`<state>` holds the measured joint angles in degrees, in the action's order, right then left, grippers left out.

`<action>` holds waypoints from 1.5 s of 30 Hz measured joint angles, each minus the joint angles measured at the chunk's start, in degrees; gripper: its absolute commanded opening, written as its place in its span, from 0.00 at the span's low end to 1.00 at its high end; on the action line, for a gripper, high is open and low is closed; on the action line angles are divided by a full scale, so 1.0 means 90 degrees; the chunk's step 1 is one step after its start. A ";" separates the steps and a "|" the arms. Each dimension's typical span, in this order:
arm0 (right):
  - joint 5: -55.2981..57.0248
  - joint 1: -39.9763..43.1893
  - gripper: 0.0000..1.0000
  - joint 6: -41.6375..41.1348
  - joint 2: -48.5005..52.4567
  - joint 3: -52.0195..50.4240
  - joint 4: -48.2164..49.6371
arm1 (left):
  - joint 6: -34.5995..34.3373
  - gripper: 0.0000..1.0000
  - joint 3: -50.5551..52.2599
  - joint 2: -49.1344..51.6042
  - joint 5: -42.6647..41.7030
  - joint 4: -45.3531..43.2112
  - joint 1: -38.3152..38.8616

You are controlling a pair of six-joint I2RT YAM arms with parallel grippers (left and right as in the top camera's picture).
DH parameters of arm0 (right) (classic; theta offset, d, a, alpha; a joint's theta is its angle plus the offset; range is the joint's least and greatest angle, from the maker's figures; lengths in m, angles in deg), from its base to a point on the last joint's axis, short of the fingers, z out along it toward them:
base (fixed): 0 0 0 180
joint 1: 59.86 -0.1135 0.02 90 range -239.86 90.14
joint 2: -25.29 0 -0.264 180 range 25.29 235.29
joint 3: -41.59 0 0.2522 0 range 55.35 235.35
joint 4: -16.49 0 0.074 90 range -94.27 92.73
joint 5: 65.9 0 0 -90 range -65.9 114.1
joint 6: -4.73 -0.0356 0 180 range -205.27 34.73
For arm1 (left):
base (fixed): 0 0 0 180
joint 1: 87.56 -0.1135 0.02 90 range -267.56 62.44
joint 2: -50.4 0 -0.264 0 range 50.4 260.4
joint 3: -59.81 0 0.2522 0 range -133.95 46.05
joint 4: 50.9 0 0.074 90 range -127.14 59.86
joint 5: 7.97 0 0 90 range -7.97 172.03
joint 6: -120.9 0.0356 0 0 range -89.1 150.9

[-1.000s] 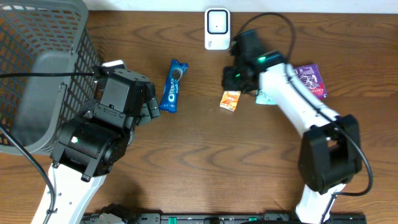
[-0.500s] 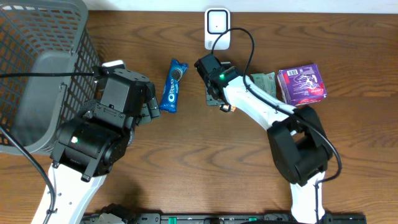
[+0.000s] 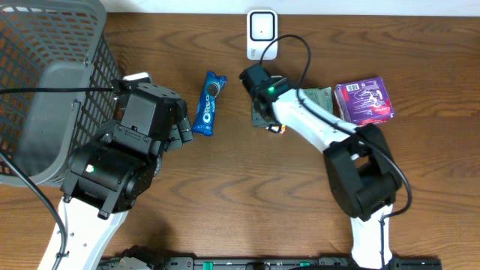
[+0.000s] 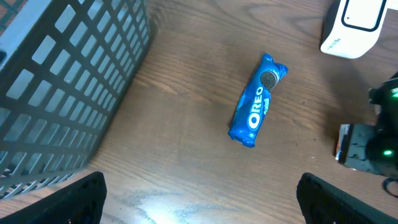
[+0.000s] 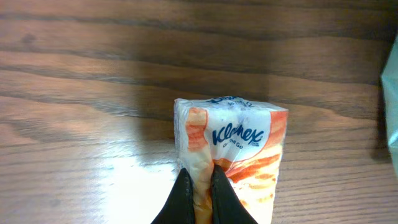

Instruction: Scan the item barcode

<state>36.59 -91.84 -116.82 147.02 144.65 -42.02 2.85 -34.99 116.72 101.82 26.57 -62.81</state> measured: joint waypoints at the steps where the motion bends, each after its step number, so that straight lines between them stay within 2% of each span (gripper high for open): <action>1: -0.0206 0.0075 0.01 0.0017 -0.0075 -0.0002 0.0007 | 0.0000 0.98 0.0000 0.0000 0.0000 -0.0002 0.0000; 9: -0.3300 0.1188 0.01 0.0685 -0.0896 -0.0012 0.0631 | 0.0000 0.98 0.0000 0.0000 0.0000 0.0000 0.0000; 12: -0.4607 0.1647 0.01 0.0857 -0.0886 -0.0024 0.0838 | 0.0000 0.98 0.0000 0.0000 0.0000 0.0000 0.0000; 16: -0.5678 0.1904 0.01 0.0950 -0.0799 -0.0209 0.1268 | 0.0000 0.98 0.0000 0.0000 0.0000 0.0002 0.0000; 20: -0.6671 0.1919 0.01 0.0857 -0.0646 -0.0809 0.2416 | 0.0000 0.98 0.0000 0.0000 0.0000 0.0000 0.0000; 27: -0.7138 0.2057 0.07 0.0080 -0.0408 -0.2035 0.3713 | 0.0000 0.98 0.0000 0.0000 0.0000 0.0002 0.0000; 30: -0.7050 0.2232 0.09 -0.0170 -0.0408 -0.2390 0.3696 | 0.0000 0.98 0.0000 0.0000 0.0000 0.0000 0.0000; 34: -0.6829 0.2460 0.20 -0.0236 -0.0408 -0.2480 0.3359 | 0.0000 0.98 0.0000 0.0000 0.0000 0.0000 0.0000; 42: -0.6329 0.2582 0.26 -0.0070 -0.0413 -0.2492 0.3055 | 0.0000 0.98 0.0000 0.0000 0.0000 -0.0002 0.0000; 44: -0.6232 0.2577 0.31 -0.0051 -0.0449 -0.2487 0.3002 | 0.0000 0.98 0.0000 0.0000 0.0000 0.0000 0.0000; 45: -0.6200 0.2577 0.37 -0.0049 -0.0483 -0.2487 0.3004 | 0.0000 0.98 0.0000 0.0000 0.0000 0.0000 0.0000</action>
<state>-19.21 -68.65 -117.26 142.67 122.26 -14.99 2.85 -34.99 116.72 101.82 26.57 -62.81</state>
